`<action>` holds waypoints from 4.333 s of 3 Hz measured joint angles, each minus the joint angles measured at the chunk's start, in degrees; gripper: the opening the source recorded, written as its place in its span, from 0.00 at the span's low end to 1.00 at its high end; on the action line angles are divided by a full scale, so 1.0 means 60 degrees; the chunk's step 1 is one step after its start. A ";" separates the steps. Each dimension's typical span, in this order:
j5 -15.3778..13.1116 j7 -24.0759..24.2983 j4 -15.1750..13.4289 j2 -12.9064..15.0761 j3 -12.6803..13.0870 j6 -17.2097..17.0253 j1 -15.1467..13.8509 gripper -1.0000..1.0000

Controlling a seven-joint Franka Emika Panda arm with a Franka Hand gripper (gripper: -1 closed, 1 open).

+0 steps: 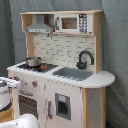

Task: Play with the kitchen

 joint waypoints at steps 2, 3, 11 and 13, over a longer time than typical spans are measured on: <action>0.0003 -0.0498 0.0332 -0.0001 0.0000 0.0446 -0.0587 0.00; 0.0003 -0.0498 0.0343 -0.0001 0.0000 0.0456 -0.0587 0.00; 0.1432 0.7358 0.0684 0.0046 0.0236 0.0256 -0.0653 0.00; 0.1444 0.8389 0.0684 0.0046 0.0278 0.0238 -0.0669 0.00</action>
